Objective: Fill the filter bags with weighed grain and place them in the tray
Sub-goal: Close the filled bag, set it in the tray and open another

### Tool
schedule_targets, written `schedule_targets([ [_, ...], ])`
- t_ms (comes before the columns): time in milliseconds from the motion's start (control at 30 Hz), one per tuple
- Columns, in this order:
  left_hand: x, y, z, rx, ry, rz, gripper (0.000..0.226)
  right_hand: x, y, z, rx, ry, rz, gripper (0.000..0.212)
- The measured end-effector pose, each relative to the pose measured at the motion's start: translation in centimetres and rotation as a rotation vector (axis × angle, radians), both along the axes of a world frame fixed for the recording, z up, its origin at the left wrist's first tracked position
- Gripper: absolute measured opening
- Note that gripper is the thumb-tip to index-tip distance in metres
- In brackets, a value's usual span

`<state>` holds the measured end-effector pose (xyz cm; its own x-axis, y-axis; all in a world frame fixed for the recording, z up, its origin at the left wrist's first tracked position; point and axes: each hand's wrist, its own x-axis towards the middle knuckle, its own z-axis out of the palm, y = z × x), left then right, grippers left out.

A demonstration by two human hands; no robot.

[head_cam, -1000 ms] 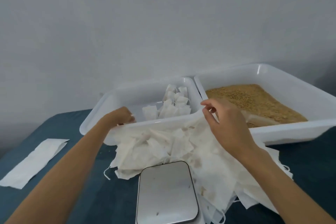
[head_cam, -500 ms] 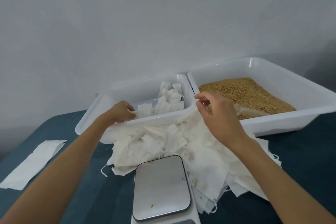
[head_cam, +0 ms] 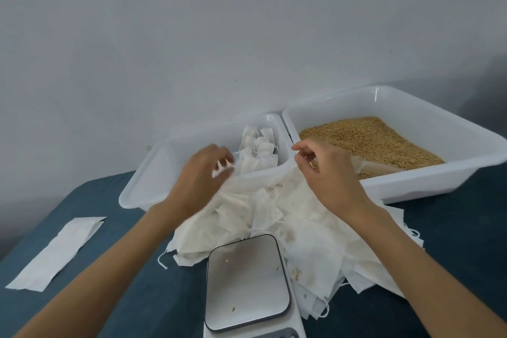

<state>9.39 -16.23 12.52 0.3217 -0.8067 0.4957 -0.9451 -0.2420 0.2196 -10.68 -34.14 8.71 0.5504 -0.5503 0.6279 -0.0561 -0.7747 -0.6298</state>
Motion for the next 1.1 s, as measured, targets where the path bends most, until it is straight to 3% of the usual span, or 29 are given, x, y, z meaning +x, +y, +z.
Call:
schedule_targets([
  [67,-2.2,1.1,-1.0,0.148,-0.076,-0.11,0.007,0.0,0.0,0.0,-0.005,-0.005,0.007,0.016],
  [200,-3.0,1.3,-2.8,0.287,-0.273,-0.106,0.014,-0.1,0.1,0.0,-0.014,-0.009,0.012,0.015],
  [300,-3.3,0.9,-3.2,0.312,-0.443,-0.095,0.009,-0.2,0.1,0.0,-0.025,-0.022,0.016,0.016],
  [367,-3.5,0.9,-3.2,0.234,-0.457,-0.093,0.012,-0.3,0.3,0.1,-0.058,-0.038,0.025,0.016],
  [400,-3.8,1.0,-3.0,0.146,-0.383,-0.089,0.012,-0.3,0.6,0.1,-0.079,-0.058,0.038,0.016],
  [467,-4.3,1.3,-2.1,-0.073,-0.065,-0.026,0.013,-0.4,1.2,0.3,-0.067,-0.133,0.091,0.015],
  [567,-5.9,1.7,-1.2,-0.361,0.503,0.004,0.017,-0.4,2.6,0.6,0.175,-0.218,0.27,0.021],
  [667,-7.9,1.1,-1.7,-0.569,0.923,-0.035,0.012,-0.2,3.3,0.5,0.43,-0.068,0.499,0.034],
  [733,-9.0,0.4,-2.9,-0.609,1.02,-0.021,0.015,0.1,3.2,0.0,0.519,-0.027,0.571,0.028],
  [833,-9.5,0.0,-4.6,-0.648,1.126,-0.009,0.02,0.3,2.7,-0.5,0.622,-0.134,0.561,0.012],
  [933,-9.1,0.6,-5.2,-0.616,1.181,-0.038,0.028,0.5,2.6,-0.9,0.643,-0.148,0.568,0.014],
  [1000,-8.8,1.0,-5.1,-0.616,1.19,-0.03,0.026,0.8,3.3,-1.2,0.527,-0.12,0.45,0.024],
  [1100,-8.8,1.1,-5.0,-0.627,1.13,0.049,0.035,0.9,4.7,-1.4,0.088,-0.183,0.099,0.035],
])
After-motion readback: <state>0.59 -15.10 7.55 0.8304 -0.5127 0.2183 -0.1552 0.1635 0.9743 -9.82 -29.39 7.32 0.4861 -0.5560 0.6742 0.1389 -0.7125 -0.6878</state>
